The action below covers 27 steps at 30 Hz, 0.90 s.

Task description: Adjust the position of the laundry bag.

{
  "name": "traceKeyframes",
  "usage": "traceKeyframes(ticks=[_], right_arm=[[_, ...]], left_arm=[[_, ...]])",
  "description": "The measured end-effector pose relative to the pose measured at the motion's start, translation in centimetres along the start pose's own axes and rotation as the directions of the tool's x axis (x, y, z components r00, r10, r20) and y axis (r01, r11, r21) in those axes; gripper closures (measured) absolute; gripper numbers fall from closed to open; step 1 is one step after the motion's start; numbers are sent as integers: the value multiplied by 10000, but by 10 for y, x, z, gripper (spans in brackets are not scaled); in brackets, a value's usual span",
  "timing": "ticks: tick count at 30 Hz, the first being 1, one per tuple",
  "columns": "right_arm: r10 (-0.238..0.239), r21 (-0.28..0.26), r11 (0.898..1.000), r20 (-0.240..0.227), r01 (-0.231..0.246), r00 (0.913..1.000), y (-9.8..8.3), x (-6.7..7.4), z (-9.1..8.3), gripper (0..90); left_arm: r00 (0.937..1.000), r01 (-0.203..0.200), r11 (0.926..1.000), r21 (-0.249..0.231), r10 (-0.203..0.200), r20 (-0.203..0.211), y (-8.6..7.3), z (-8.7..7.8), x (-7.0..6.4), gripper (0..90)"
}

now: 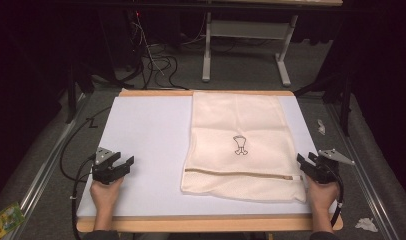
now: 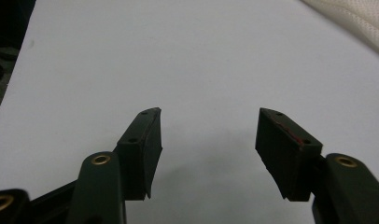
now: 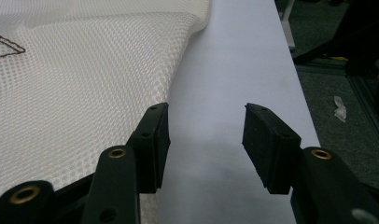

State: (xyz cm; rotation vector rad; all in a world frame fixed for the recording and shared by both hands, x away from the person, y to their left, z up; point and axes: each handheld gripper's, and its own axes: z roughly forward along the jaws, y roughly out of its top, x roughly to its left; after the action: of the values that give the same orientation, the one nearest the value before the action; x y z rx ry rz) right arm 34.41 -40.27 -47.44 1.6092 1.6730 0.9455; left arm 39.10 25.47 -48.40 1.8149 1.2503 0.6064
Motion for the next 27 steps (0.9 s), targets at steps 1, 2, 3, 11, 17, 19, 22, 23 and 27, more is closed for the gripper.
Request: traceKeyframes(ticks=[1,2,3,11,17,19,22,23,27], right_arm=[[7,14,10000,2,-7,10000,0,0,0,513],[7,14,10000,2,-7,10000,0,0,0,513],[9,22,10000,4,-9,10000,0,0,0,511],[0,2,10000,30,0,10000,0,-1,1,487],[179,-1,9998,-6,-179,9998,0,-2,1,472],[199,40,9998,-18,-199,9998,0,-3,1,468],[389,79,9992,-48,-389,9992,1,-4,1,457],[430,87,9990,-66,-429,9991,1,-5,1,455],[777,22,9970,-46,-777,9970,1,-8,1,456]], left_arm=[[10000,0,10000,-8,0,-23,0,0,0,408],[10000,0,10000,-8,0,-23,0,0,0,406],[10000,7,10000,3,-7,-23,0,0,0,406],[10000,6,10000,4,-6,-50,0,0,0,397],[10000,60,10000,-25,-60,-73,0,0,0,393],[10000,89,9999,47,-89,3,0,0,1,393],[9999,149,9999,13,-149,63,1,0,2,391],[9999,144,9999,3,-144,54,1,0,2,391],[9998,176,9998,-34,-176,-49,1,0,2,403]])
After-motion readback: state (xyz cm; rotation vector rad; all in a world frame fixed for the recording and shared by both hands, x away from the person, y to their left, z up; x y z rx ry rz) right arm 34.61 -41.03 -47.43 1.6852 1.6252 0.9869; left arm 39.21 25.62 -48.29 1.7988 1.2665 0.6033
